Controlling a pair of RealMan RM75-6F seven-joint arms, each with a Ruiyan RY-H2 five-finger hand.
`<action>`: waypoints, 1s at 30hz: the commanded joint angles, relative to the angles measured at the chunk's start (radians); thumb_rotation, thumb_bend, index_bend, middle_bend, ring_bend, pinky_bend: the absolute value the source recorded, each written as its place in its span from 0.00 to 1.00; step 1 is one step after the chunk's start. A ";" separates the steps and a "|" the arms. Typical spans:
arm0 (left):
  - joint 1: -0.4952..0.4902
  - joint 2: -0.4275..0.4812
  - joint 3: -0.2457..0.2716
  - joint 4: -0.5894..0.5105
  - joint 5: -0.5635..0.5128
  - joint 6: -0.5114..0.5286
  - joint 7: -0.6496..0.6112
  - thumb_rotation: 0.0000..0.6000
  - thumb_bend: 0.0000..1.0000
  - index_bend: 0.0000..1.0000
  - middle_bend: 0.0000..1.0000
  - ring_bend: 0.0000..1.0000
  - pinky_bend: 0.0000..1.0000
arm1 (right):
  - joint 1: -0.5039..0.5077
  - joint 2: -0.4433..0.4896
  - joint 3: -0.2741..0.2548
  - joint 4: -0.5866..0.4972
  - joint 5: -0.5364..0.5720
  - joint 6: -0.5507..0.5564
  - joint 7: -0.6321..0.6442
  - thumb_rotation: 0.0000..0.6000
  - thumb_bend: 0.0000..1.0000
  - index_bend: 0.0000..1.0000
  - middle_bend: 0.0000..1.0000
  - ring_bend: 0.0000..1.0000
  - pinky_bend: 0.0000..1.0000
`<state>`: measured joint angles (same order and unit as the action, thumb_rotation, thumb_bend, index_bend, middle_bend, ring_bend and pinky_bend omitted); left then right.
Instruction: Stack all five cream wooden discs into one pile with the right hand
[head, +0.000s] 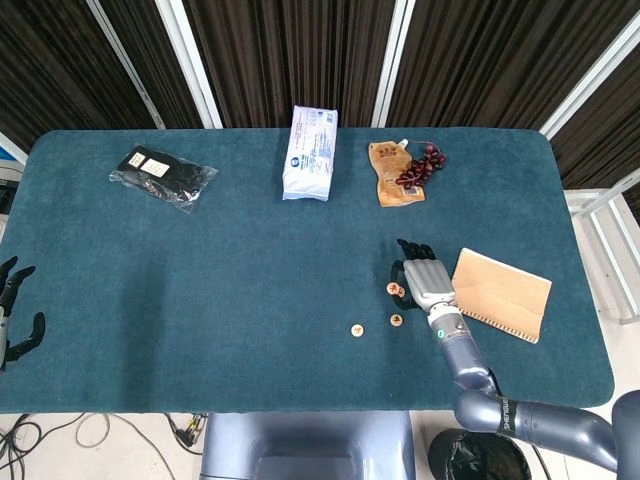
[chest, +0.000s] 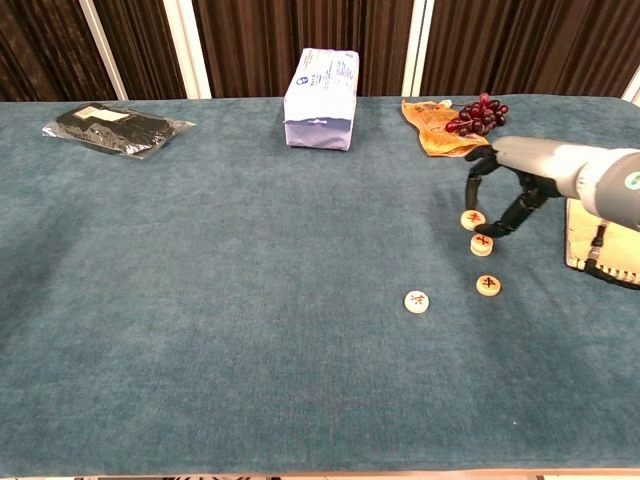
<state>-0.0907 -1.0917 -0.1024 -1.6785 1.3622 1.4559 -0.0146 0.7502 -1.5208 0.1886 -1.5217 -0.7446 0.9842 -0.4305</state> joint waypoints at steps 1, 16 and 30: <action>0.000 0.000 0.000 0.000 0.000 0.000 0.002 1.00 0.47 0.15 0.00 0.00 0.00 | -0.009 0.001 -0.007 0.009 -0.008 -0.003 0.013 1.00 0.41 0.55 0.00 0.00 0.00; 0.000 -0.001 -0.001 0.000 -0.003 -0.001 0.003 1.00 0.47 0.15 0.00 0.00 0.00 | -0.023 -0.025 -0.018 0.071 -0.017 -0.026 0.035 1.00 0.41 0.55 0.00 0.00 0.00; 0.000 -0.002 0.001 -0.002 -0.002 -0.002 0.008 1.00 0.47 0.15 0.00 0.00 0.00 | -0.024 -0.043 -0.012 0.095 -0.014 -0.039 0.038 1.00 0.41 0.55 0.00 0.00 0.00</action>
<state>-0.0906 -1.0938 -0.1013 -1.6806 1.3602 1.4541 -0.0068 0.7260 -1.5637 0.1766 -1.4264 -0.7588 0.9454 -0.3925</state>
